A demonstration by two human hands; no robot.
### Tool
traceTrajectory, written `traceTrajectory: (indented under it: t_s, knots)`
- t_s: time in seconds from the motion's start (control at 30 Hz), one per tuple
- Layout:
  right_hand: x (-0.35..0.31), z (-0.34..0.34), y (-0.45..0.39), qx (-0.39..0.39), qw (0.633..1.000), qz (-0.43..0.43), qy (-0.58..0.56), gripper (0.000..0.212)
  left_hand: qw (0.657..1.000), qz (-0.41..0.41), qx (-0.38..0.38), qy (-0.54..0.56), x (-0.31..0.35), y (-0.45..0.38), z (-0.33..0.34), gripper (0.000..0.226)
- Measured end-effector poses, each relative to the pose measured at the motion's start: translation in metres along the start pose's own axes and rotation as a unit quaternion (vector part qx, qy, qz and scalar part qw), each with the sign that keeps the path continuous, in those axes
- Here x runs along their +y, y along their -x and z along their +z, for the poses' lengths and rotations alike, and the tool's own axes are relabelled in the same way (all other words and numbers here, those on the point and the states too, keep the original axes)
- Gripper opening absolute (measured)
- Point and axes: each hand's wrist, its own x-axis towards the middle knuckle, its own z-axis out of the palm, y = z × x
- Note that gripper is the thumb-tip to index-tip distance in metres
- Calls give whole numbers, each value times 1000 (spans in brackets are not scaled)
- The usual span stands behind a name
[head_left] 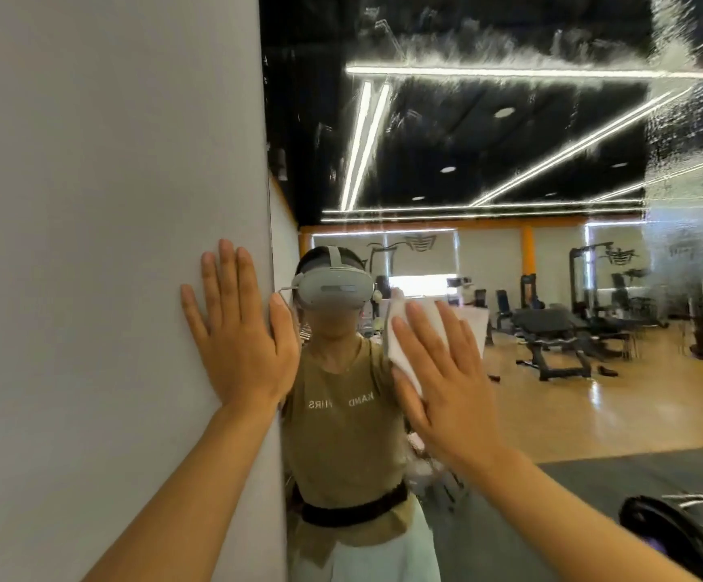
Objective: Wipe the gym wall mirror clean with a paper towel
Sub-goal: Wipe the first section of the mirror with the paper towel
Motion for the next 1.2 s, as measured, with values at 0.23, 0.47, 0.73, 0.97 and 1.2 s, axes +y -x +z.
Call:
traceTrajectory:
  t_s: [0.23,0.47,0.73,0.97,1.2]
  knots:
    - [32,-18,-169,55,997,59,20,54,1000,1,12,0,1,0,0,63]
    - [30,-17,-128,64,996,57,21,54,1000,18,8,-10,-5,5,0,62]
    - [41,-17,29,-23,998,-27,42,56,1000,18,5,-9,-5,7,1,62]
    - [79,-40,-100,25,999,14,42,54,1000,23,14,-12,-7,4,3,61]
    - [91,-50,-174,72,986,146,34,55,999,27,17,-15,-9,5,5,61]
